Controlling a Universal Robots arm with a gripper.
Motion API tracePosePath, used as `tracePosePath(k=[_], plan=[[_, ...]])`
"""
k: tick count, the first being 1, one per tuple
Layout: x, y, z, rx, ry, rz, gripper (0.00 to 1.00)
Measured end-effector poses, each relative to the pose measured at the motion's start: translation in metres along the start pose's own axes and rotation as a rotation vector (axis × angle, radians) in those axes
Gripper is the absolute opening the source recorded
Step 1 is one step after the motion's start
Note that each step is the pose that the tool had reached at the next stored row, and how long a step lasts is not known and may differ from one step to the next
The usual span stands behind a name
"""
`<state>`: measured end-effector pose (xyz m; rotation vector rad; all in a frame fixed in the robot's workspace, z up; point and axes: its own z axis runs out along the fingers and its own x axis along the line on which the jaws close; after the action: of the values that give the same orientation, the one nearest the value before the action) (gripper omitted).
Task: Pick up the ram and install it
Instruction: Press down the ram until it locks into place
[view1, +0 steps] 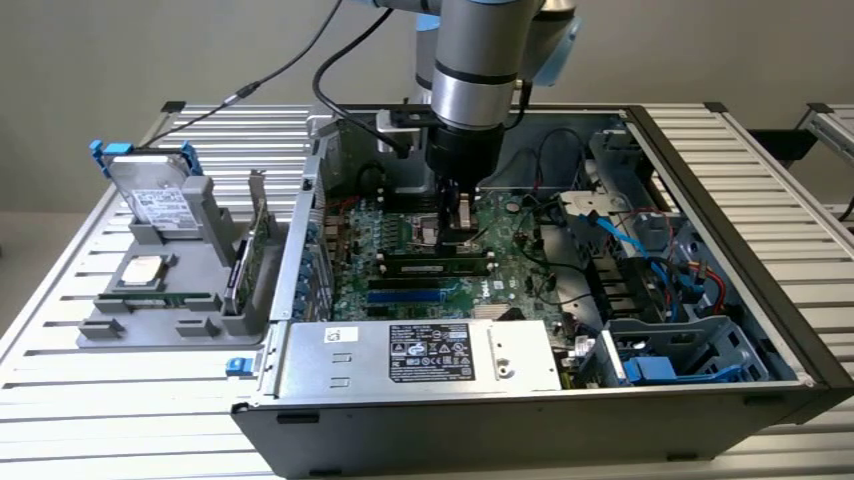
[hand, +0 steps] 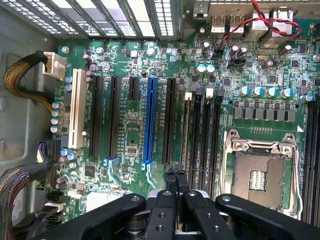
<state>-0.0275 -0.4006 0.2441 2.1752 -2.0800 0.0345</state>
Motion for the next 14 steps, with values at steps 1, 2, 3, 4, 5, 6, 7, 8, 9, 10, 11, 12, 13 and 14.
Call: tracePosePath(k=[1, 2, 3, 4, 5, 6, 7, 8, 9, 10, 11, 12, 13, 14], plan=[[0.0, 0.0, 0.0, -0.0001, 0.0001, 0.0, 0.1], [0.0, 0.0, 0.0, 0.0, 0.0, 0.0, 0.1], [0.0, 0.0001, 0.0002, -0.0005, -0.0003, 0.003, 0.1], [0.0, 0.0002, 0.0004, -0.0017, -0.001, 0.014, 0.1], [-0.0001, 0.0002, 0.0007, -0.0031, -0.0021, 0.028, 0.1], [-0.0003, 0.0001, 0.0011, -0.0048, -0.0034, 0.043, 0.1], [-0.0004, 0.0001, 0.0017, -0.0067, -0.0049, 0.061, 0.1], [-0.0004, 0.0001, 0.0022, -0.0088, -0.0064, 0.08, 0.1], [-0.0006, 0.0, 0.0028, -0.0107, -0.0078, 0.098, 0.1], [-0.0007, 0.0, 0.0034, -0.0126, -0.0092, 0.116, 0.1], [-0.0007, -0.0001, 0.0039, -0.0144, -0.0105, 0.132, 0.1], [-0.0008, -0.0001, 0.0043, -0.0157, -0.0117, 0.148, 0.1], [-0.0008, -0.0001, 0.0047, -0.0168, -0.0129, 0.163, 0.1], [-0.0009, -0.0002, 0.005, -0.0178, -0.0142, 0.177, 0.1]])
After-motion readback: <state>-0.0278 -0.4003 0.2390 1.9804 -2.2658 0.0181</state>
